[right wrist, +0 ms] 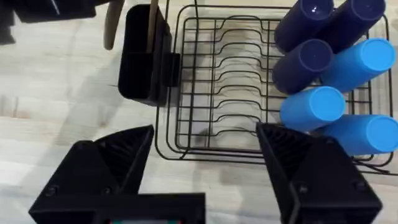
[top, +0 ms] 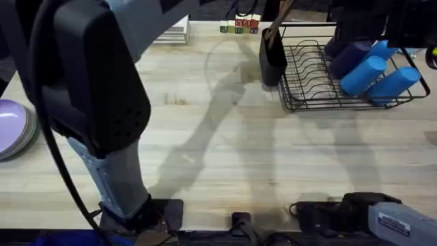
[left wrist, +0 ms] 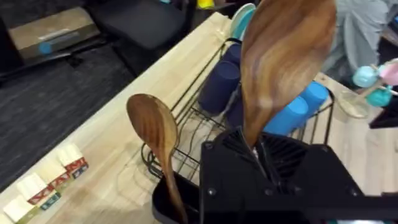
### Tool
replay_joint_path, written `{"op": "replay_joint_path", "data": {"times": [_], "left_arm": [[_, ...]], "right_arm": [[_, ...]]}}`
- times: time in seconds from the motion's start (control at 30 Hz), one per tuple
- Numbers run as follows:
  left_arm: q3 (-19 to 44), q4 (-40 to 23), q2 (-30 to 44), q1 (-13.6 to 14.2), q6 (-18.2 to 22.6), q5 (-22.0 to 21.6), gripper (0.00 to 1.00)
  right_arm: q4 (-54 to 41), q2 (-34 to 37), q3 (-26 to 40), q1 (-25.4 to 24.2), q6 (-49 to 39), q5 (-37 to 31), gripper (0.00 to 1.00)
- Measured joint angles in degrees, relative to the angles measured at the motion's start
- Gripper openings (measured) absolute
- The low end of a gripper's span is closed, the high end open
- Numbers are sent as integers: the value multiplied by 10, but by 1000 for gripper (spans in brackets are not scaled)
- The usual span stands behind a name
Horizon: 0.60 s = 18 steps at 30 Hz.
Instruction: Pick up the spoon on the table one by one and put them onto the rack
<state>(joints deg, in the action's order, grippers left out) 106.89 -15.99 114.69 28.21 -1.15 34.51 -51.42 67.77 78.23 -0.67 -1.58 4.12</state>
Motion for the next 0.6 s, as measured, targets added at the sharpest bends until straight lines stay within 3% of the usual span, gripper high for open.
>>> {"op": "replay_joint_path", "data": {"times": [0.33,0.6], "left_arm": [[-3,-46,0,-5,11,32,43],[-79,-49,-34,-16,25,34,43]], "right_arm": [[0,0,0,0,0,0,996],[0,0,0,0,0,0,996]]}}
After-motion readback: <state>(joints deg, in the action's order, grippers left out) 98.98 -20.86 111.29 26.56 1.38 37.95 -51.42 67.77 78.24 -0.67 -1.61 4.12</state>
